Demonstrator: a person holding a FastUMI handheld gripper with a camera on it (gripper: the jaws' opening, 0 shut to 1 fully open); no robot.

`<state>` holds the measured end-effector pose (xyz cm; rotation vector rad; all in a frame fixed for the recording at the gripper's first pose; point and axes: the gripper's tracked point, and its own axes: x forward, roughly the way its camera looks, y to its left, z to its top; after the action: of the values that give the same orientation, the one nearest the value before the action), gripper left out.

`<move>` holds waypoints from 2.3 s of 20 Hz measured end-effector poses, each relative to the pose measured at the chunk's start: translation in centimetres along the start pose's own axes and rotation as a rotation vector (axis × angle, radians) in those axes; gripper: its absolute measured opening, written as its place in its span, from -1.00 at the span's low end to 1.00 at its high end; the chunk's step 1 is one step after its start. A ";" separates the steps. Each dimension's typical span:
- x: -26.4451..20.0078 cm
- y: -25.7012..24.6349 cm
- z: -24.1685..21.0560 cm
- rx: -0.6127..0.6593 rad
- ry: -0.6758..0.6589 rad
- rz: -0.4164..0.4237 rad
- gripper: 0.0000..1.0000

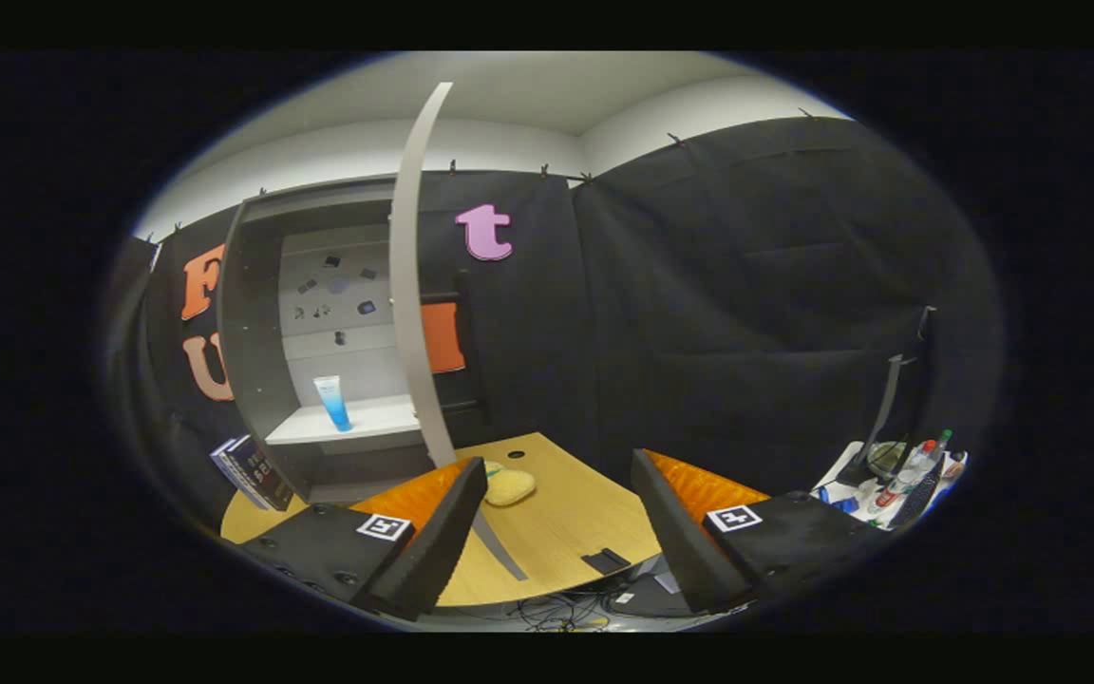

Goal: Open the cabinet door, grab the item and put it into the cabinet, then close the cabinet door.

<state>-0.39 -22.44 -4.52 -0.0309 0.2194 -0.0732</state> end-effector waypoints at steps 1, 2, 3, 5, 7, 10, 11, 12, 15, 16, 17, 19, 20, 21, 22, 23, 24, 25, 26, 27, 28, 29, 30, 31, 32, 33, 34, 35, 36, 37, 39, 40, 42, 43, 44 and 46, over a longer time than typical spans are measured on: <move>1.0 -0.2 -0.5 -0.001 0.009 0.011 0.96; 2.1 -0.3 -0.8 0.000 0.013 0.021 0.96; 2.9 -0.5 -1.3 0.003 0.018 0.033 0.95; 3.8 0.1 -2.2 0.012 0.033 0.066 0.95; 4.2 0.9 -2.8 0.007 0.039 0.103 0.96; 4.8 1.6 -3.6 -0.013 0.047 0.127 0.95; 4.5 1.6 -3.6 -0.012 0.047 0.126 0.94; 4.4 1.8 -3.6 -0.005 0.047 0.126 0.95; 3.7 3.1 -3.8 -0.025 0.043 0.135 0.93; 3.4 4.0 -3.9 -0.033 0.043 0.149 0.93; 2.9 5.0 -4.1 -0.035 0.048 0.169 0.92; 2.2 7.9 -4.8 -0.036 0.057 0.227 0.93; 2.0 9.4 -5.0 -0.035 0.059 0.258 0.93; 1.6 10.8 -5.3 -0.039 0.062 0.288 0.93; 1.4 12.4 -5.6 -0.044 0.065 0.318 0.93; 1.2 14.1 -5.9 -0.048 0.069 0.346 0.93; 1.2 15.8 -6.2 -0.050 0.073 0.373 0.93; 1.1 17.2 -6.3 -0.054 0.077 0.402 0.93; 1.2 18.6 -6.4 -0.056 0.082 0.428 0.93; 1.3 20.0 -6.5 -0.058 0.083 0.455 0.93; 1.5 21.3 -6.7 -0.058 0.086 0.477 0.93; 1.8 22.6 -7.1 -0.059 0.091 0.493 0.93; 2.2 23.9 -7.4 -0.060 0.096 0.509 0.93; 2.6 25.2 -7.7 -0.061 0.101 0.523 0.93; 3.0 26.5 -8.0 -0.062 0.108 0.539 0.94; 3.6 27.8 -8.3 -0.065 0.112 0.556 0.94; 4.5 29.1 -8.6 -0.075 0.108 0.569 0.94; 5.5 30.2 -8.4 -0.090 0.104 0.578 0.94; 6.6 31.2 -8.5 -0.108 0.108 0.583 0.94; 7.6 31.7 -8.5 -0.123 0.112 0.584 0.95; 9.7 33.3 -8.8 -0.142 0.119 0.587 0.94; 10.5 34.1 -8.9 -0.147 0.123 0.588 0.95; 11.1 34.7 -9.0 -0.150 0.117 0.583 0.95; 11.1 35.0 -9.0 -0.155 0.113 0.578 0.95; 11.4 35.2 -9.0 -0.163 0.106 0.572 0.95; 12.0 35.7 -9.0 -0.168 0.096 0.557 0.95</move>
<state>11.81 12.00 -17.31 -0.1328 0.3229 0.4994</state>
